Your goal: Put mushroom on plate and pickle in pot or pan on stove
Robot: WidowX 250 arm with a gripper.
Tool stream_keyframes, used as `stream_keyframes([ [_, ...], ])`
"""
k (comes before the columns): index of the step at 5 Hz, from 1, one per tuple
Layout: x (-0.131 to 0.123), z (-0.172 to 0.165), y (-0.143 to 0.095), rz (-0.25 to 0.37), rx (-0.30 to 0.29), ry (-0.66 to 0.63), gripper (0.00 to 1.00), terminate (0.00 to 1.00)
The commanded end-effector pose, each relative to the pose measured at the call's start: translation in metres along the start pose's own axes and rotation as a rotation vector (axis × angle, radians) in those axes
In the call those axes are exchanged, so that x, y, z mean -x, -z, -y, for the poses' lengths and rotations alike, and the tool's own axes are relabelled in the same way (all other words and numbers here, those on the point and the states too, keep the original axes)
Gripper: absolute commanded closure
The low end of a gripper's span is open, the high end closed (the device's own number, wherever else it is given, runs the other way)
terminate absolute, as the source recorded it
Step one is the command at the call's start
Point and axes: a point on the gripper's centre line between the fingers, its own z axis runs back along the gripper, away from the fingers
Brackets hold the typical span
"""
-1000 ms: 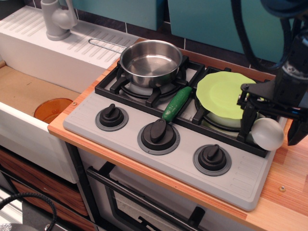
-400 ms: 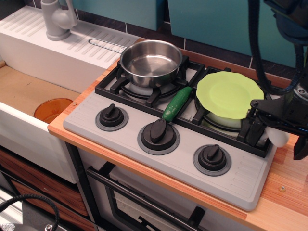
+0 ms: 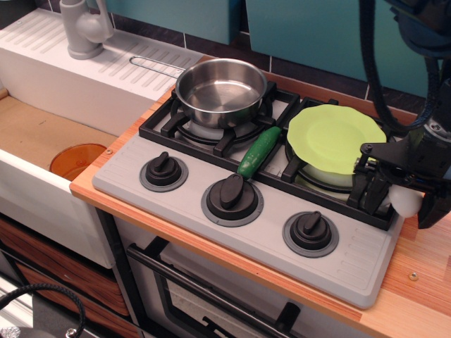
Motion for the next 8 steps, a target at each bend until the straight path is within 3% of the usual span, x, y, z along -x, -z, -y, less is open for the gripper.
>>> stream_keyframes([
  [1, -0.005, 0.0, -0.023, 0.013, 0.017, 0.002, 1.0, 0.0],
  [3, -0.003, -0.013, -0.058, -0.037, -0.011, 0.01, 1.0, 0.0],
  [5, -0.027, -0.042, -0.088, -0.078, -0.034, 0.071, 1.0, 0.0],
  [8, -0.082, -0.077, -0.069, -0.067, -0.009, 0.157, 1.0, 0.0],
])
